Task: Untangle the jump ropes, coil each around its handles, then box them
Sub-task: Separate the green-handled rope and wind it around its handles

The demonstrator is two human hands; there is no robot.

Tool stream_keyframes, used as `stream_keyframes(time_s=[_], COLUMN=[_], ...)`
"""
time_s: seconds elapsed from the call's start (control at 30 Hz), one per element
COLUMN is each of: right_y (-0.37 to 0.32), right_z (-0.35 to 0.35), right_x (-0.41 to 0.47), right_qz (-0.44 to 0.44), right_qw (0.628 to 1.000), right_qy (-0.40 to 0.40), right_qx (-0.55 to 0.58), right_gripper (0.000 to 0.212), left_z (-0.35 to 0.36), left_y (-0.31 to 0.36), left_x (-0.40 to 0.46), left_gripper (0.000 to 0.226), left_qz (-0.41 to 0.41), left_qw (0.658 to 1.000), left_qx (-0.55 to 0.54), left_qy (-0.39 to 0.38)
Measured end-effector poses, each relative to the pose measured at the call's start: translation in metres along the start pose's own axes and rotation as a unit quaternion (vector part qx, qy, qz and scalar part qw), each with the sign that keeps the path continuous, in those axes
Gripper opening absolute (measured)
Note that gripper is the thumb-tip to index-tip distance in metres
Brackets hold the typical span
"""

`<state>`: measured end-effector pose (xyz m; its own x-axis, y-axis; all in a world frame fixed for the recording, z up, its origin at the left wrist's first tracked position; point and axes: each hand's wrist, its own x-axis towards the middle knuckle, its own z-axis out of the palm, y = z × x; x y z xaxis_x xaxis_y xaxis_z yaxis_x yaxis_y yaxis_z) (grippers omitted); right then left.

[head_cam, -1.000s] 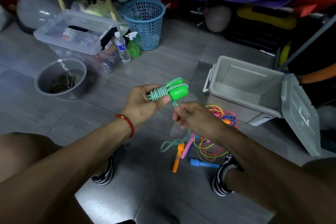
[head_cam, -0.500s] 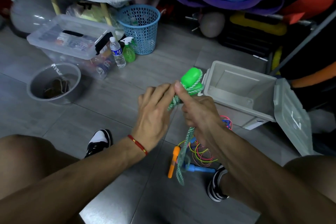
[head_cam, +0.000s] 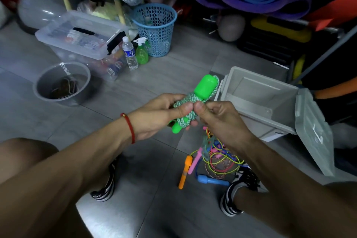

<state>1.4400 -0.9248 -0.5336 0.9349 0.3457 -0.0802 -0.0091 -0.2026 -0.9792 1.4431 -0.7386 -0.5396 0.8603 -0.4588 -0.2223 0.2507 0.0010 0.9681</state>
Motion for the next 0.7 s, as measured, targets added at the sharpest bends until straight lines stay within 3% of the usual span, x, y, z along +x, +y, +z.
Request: stream_keyframes(time_s=[0.17, 0.3, 0.4, 0.5, 0.57, 0.7], right_y=[0.007, 0.011, 0.01, 0.007, 0.002, -0.007], right_z=[0.008, 0.018, 0.027, 0.035, 0.039, 0.04], right_x=[0.013, 0.02, 0.024, 0.024, 0.022, 0.02], right_qz=[-0.001, 0.083, 0.124, 0.091, 0.063, 0.069], right_qw=[0.996, 0.984, 0.974, 0.966, 0.964, 0.971], right_qy=[0.086, 0.147, 0.16, 0.186, 0.181, 0.196], right_qx=[-0.038, -0.052, -0.103, -0.154, -0.182, -0.116], right_gripper=[0.035, 0.033, 0.033, 0.039, 0.042, 0.055], left_z=[0.004, -0.011, -0.019, -0.015, -0.009, 0.006], left_y=[-0.006, -0.015, -0.02, -0.021, -0.02, -0.026], left_x=[0.009, 0.02, 0.025, 0.02, 0.016, 0.01], left_gripper=[0.024, 0.031, 0.039, 0.045, 0.045, 0.05], left_qz=[0.033, 0.021, 0.033, 0.056, 0.09, 0.199], left_qw=[0.99, 0.964, 0.924, 0.859, 0.836, 0.795], left_qx=[0.03, 0.143, 0.239, 0.375, 0.405, 0.446], left_qy=[0.131, 0.223, 0.299, 0.345, 0.358, 0.361])
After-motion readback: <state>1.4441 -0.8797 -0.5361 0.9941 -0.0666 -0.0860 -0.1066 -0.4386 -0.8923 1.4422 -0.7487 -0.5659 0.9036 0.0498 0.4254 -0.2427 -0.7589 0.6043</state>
